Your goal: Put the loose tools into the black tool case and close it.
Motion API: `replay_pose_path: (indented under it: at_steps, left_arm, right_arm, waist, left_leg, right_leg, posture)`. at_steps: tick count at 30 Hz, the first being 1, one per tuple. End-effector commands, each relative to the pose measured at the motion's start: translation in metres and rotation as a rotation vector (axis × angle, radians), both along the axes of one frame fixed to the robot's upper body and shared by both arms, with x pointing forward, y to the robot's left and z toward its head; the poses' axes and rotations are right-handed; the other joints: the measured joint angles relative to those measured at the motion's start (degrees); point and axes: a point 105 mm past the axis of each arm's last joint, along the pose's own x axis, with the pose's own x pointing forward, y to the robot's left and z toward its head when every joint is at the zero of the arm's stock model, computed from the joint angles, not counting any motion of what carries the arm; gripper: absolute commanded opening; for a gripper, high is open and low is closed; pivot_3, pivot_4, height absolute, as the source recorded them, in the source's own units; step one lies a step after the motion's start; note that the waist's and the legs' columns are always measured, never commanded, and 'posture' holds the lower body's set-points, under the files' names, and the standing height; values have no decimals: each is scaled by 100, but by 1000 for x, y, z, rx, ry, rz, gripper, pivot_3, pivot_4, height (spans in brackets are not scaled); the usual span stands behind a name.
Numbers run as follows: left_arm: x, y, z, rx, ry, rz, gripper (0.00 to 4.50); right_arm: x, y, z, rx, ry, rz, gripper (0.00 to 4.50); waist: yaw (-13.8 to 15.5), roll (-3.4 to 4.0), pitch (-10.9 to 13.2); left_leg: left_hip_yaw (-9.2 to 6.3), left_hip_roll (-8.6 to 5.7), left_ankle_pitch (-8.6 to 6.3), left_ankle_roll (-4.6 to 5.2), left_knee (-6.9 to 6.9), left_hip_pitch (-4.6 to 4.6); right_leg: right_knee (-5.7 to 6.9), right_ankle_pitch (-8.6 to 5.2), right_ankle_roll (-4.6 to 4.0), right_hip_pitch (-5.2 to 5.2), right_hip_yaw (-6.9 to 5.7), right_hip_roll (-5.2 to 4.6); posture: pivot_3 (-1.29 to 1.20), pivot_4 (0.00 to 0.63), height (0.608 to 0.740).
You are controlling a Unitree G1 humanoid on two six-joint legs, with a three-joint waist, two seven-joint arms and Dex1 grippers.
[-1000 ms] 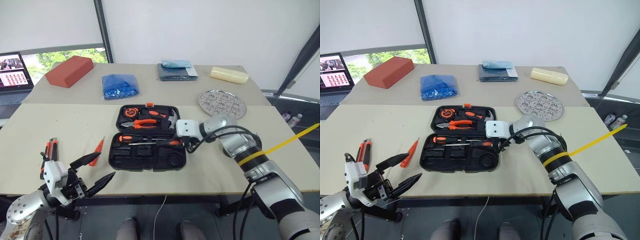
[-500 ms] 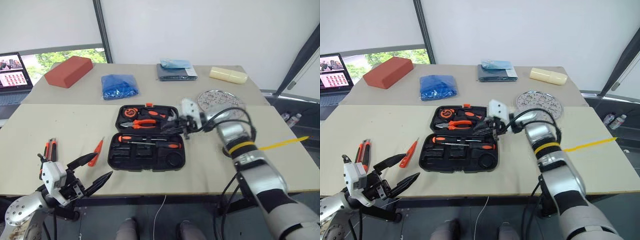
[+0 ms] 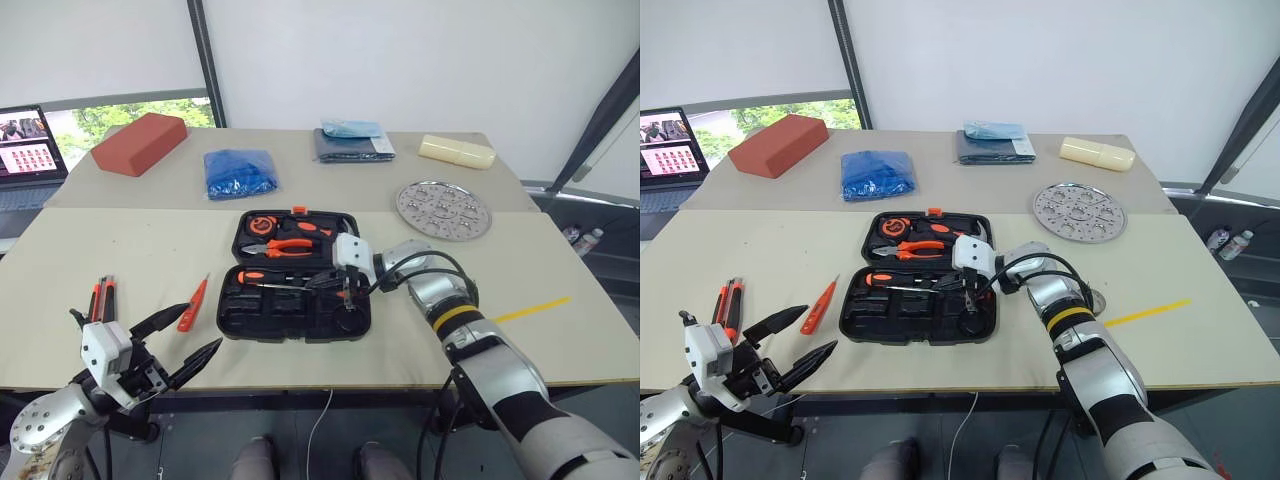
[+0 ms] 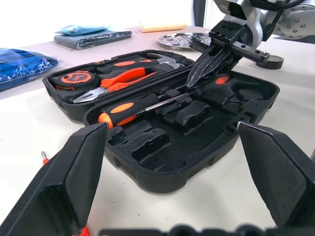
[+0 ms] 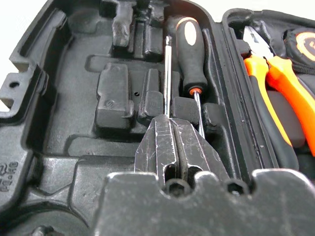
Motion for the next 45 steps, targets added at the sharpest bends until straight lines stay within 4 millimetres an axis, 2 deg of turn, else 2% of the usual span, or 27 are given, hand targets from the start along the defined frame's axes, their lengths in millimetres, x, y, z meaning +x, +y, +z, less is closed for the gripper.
replay_pose_path:
  at_steps: [1, 4, 6, 10, 12, 13, 16, 18, 20, 22, 24, 26, 29, 33, 39, 41, 45]
  left_arm:
    - [-1, 5, 4, 33, -20, 33, 4500]
    - [-1, 8, -3, 48, 9, 72, 4500]
    - [-2, 10, -5, 39, 20, 95, 4500]
    - [-14, 22, 3, -56, 0, 175, 4500]
    - [-22, 31, 7, -107, -18, 239, 4500]
    - [-29, 40, 9, -121, -32, 300, 4500]
    - [-53, 71, 6, -130, -47, 488, 4500]
    - [-75, 90, -4, -138, -24, 619, 4500]
    - [-96, 109, -17, -162, 14, 758, 4500]
    - [-114, 125, -29, -186, 57, 871, 4500]
    - [-132, 144, -51, -279, 203, 1061, 4500]
    - [-137, 143, -56, -283, 253, 1084, 4500]
    - [-126, 139, -44, -291, 226, 1042, 4500]
    - [-97, 136, -23, -309, 186, 965, 4500]
    - [-37, 134, 4, -252, 247, 919, 4500]
    - [-13, 125, 14, -228, 280, 871, 4500]
    - [23, 86, 31, -120, 275, 652, 4500]
  right_arm:
    - [-8, 1, -28, -111, 27, 20, 27]
    - [0, -2, -28, -174, -35, -7, 27]
    - [2, 0, -22, -152, -30, -16, 27]
    - [-8, 2, 14, 45, -44, 66, 27]
    - [-15, -6, 28, 149, 2, 92, 593]
    - [-19, -16, 33, 192, 23, 96, 750]
    - [-22, -49, 46, 319, 26, 26, 1817]
    - [-33, -72, 50, 420, 21, 22, 2442]
    - [-49, -95, 46, 478, -1, 34, 3074]
    - [-59, -111, 39, 502, -2, -2, 3074]
    - [-70, -124, 30, 502, 66, -17, 3074]
    - [-78, -137, 19, 458, 66, -35, 3529]
    - [-82, -146, 16, 475, 48, -94, 4452]
    - [-89, -137, 25, 501, 13, -71, 4452]
    - [-92, -114, 56, 551, -25, 2, 4452]
    - [-91, -108, 65, 562, -30, 15, 4452]
    - [-91, -105, 70, 553, -41, 23, 4452]
  waist:
    - [-12, -2, -4]
    - [-38, -1, -7]
    - [-55, -5, -10]
    - [-93, -6, -9]
    - [-88, -9, -7]
    - [-85, -8, -7]
    - [-71, -9, -5]
    - [-68, -11, -6]
    - [-57, -15, -6]
    - [-52, -17, -5]
    - [-43, -18, -4]
    - [-42, -21, -2]
    - [-25, -31, 2]
    - [3, -32, 3]
    - [24, -32, 3]
    - [24, -33, 1]
    - [47, -36, 2]
  left_leg:
    - [0, 0, 0, 0, -1, 2]
    - [0, 1, -3, -5, -2, 13]
    - [1, 1, -22, -35, -3, 31]
    - [1, 3, -27, -43, -5, 68]
    - [1, 3, -27, -43, -5, 64]
    - [1, 3, -27, -42, -4, 59]
    - [2, 2, -27, -41, -3, 53]
    - [2, 2, -28, -41, -5, 54]
    - [3, 2, -31, -41, -7, 61]
    - [1, 2, -34, -38, -7, 67]
    - [-1, 2, -36, -41, -5, 68]
    - [-2, 1, -38, -45, 3, 69]
    - [-3, -6, -40, -48, 12, 71]
    - [-7, -7, -41, -50, 11, 70]
    - [-7, -7, -41, -50, 6, 70]
    - [-4, -7, -41, -50, 5, 69]
    - [-4, -7, -40, -50, -9, 64]
  right_leg:
    - [0, 0, 0, 1, 0, 0]
    - [0, 0, -1, 1, 0, 0]
    - [0, -1, -2, 4, 0, 0]
    - [-7, -23, -38, 58, -3, -6]
    - [-9, -23, -38, 70, -6, -8]
    - [-10, -23, -37, 72, -6, -10]
    - [-16, -18, -23, 71, -6, -11]
    - [-19, -27, -35, 68, -7, -11]
    - [-25, -35, -36, 70, -7, -12]
    - [-36, -52, -14, 71, -10, -12]
    - [-38, -61, 2, 63, -10, -12]
    - [-36, -61, 3, 64, -9, -17]
    - [-43, -61, 5, 65, -10, -27]
    - [-45, -61, 4, 61, -13, -32]
    - [-38, -55, -1, 61, -16, -29]
    - [-41, -51, -2, 65, -15, -30]
    - [-40, -29, -38, 57, -19, -22]
  posture:
    - [0, 150, 740]
    - [0, 150, 740]
    - [0, 150, 740]
    - [0, 150, 740]
    - [0, 150, 740]
    - [0, 150, 740]
    - [0, 150, 740]
    - [0, 150, 740]
    - [0, 150, 740]
    - [0, 150, 740]
    - [0, 150, 740]
    - [0, 150, 740]
    - [0, 150, 740]
    - [0, 150, 740]
    - [0, 150, 740]
    - [0, 150, 740]
    - [0, 150, 740]
